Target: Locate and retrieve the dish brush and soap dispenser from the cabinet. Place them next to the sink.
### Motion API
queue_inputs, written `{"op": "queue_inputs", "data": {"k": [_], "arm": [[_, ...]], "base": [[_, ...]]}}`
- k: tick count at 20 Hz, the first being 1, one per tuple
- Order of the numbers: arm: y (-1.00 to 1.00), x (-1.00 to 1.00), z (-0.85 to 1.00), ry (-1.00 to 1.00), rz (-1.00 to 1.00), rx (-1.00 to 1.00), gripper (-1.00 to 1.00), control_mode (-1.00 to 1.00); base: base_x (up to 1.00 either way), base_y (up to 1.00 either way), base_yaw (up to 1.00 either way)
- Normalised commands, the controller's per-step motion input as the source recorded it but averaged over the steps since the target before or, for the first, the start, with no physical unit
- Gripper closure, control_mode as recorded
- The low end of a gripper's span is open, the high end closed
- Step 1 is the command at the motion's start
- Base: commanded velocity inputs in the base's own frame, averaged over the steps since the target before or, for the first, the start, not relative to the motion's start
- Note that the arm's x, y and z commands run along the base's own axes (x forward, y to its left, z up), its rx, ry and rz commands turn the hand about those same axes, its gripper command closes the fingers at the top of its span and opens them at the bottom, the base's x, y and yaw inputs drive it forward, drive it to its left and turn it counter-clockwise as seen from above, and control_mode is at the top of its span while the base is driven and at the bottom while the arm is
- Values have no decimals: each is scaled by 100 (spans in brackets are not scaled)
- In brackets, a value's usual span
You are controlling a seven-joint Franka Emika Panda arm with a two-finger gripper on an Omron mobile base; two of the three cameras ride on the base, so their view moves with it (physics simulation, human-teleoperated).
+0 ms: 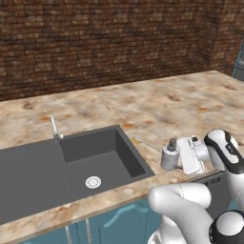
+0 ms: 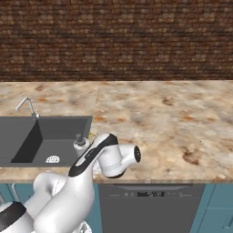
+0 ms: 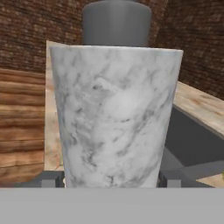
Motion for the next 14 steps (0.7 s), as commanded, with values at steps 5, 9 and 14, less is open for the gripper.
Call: {"op": "queue_inputs", "data": {"k": [5,9,14], "arm": [[-10,53,-19,6,0,10,100,-100],[-8,48,-31,9,0,4,100,-100],[-4,35,-36,1,0,2,100,-100]], "base": [[0,0,0],[0,0,0],[0,0,0]]}}
